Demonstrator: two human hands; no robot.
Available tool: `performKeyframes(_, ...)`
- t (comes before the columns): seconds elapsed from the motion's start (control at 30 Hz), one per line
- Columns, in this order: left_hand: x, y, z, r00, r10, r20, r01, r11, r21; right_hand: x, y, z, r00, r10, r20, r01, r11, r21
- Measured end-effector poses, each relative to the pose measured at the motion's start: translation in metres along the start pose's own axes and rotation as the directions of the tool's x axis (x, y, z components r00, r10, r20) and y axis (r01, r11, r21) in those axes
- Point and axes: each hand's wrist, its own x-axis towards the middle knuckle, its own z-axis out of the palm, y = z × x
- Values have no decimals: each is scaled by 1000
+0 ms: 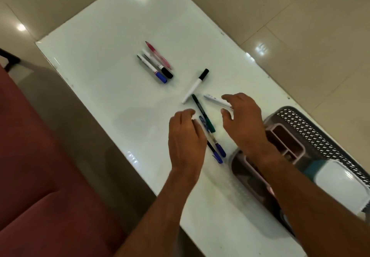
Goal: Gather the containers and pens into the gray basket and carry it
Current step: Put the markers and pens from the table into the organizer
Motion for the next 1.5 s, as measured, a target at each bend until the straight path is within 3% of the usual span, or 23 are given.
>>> performKeyframes(0.23, 125, 3, 22, 974, 101, 202, -136, 977, 165, 58, 7, 34, 967, 117, 227, -60, 968, -243)
performKeyframes(0.37, 150, 3, 44, 911, 123, 393, -243, 931, 273, 63, 9, 43, 966, 128, 225, -50, 944, -326)
performKeyframes(0.5, 156, 3, 54, 875, 139, 463, -293, 915, 278, 63, 9, 48, 961, 159, 228, -81, 944, -319)
performKeyframes(0.63, 159, 7, 51, 930, 101, 353, -166, 973, 161, 61, 1, 52, 978, 147, 151, -126, 982, -143)
performKeyframes(0.73, 163, 3, 44, 974, -7, 225, 5, 1000, 8, 55, -11, 61, 975, 152, 160, -149, 988, -33)
performKeyframes(0.83, 159, -6, 37, 973, -141, 183, 166, 978, -128, 49, -19, 71, 967, 143, 211, -140, 990, -28)
performKeyframes(0.93, 148, -15, 34, 965, -203, 165, 234, 952, -198, 50, -22, 75, 964, 156, 217, -153, 988, -32)
performKeyframes(1.03, 139, -24, 32, 962, -240, 132, 262, 946, -189, 54, -20, 74, 957, 195, 216, -195, 981, -19)
performKeyframes(1.13, 128, -34, 30, 951, -282, 128, 302, 938, -170, 54, -17, 59, 953, 274, 126, -284, 956, 69)
performKeyframes(1.2, 118, -34, 25, 940, -312, 139, 333, 927, -173, 54, -15, 43, 918, 389, 81, -396, 880, 264)
performKeyframes(1.3, 101, -15, 18, 931, -306, 198, 353, 893, -280, 46, -10, 8, 834, 545, 88, -466, 608, 644)
performKeyframes(1.4, 80, 24, 11, 904, -223, 364, 403, 727, -556, 21, 1, -30, 797, 596, 95, -365, 352, 862)
performKeyframes(1.5, 59, 68, 11, 887, -4, 463, 383, 566, -730, -14, 22, -60, 791, 611, -31, -181, 281, 942)
